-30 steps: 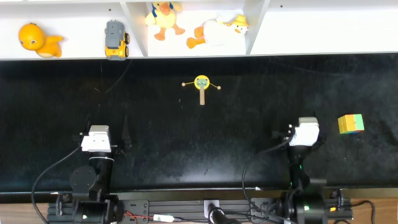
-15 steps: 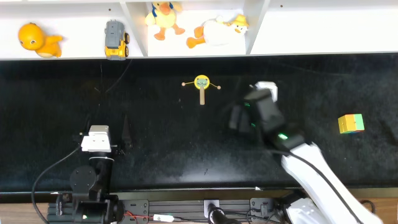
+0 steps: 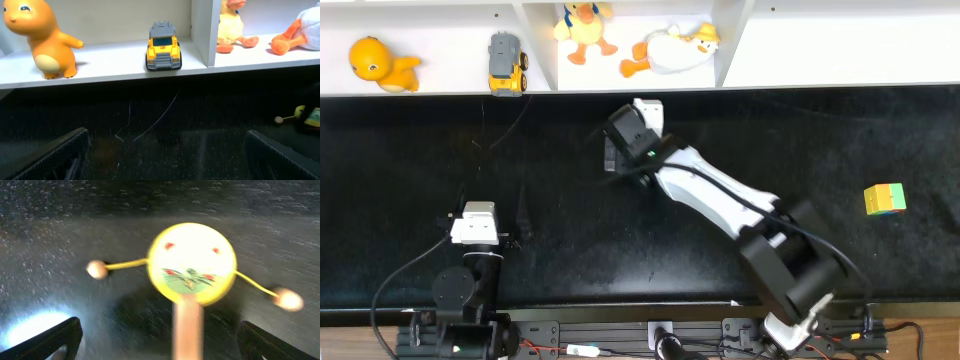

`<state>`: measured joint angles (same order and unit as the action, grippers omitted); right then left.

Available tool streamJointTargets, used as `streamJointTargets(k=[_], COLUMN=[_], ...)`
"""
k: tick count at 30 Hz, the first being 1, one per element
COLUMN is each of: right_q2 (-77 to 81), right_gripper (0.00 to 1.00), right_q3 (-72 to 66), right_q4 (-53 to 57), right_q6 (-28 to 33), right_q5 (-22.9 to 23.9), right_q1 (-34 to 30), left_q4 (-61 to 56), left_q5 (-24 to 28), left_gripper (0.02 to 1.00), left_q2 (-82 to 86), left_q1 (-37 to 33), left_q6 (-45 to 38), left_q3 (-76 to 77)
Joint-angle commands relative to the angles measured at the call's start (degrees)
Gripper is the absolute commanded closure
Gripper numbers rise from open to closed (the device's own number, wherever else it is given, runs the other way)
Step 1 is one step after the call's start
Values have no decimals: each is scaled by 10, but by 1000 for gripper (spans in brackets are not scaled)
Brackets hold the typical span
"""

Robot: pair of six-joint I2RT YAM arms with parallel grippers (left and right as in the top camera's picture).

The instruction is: Store Toys

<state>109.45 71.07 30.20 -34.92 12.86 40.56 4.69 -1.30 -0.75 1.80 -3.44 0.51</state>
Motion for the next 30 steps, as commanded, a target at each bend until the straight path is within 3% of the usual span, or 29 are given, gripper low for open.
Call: streamJointTargets(k=[1,9,13,17,19,24,26,30], right_q2=[45,50,50,50,50,50,50,33], right_gripper=[5,9,139,354,573,781,939,956], right_q3=[48,50,49,49,49,49,49,44], right_q4=[24,101,132,151,150,151,151,150], right_q6=[-40,-65,-65,-64,-64,-64,-62,-58], right_q5=[-12,-12,-11,8,16,16,18,33], right_q1=[7,7,7,6,6,7,8,9], left_q4=[2,2,2,2,2,2,2,2], left_q5=[1,1,1,1,1,1,1,1], left_gripper=[23,20,20,20,20,20,20,20], left_q2=[6,6,6,6,6,6,6,6], left_q1=[2,2,2,2,2,2,2,2], left_q6=[-11,-11,-11,-11,-11,-11,-11,-11], left_q3=[0,0,0,0,0,0,0,0])
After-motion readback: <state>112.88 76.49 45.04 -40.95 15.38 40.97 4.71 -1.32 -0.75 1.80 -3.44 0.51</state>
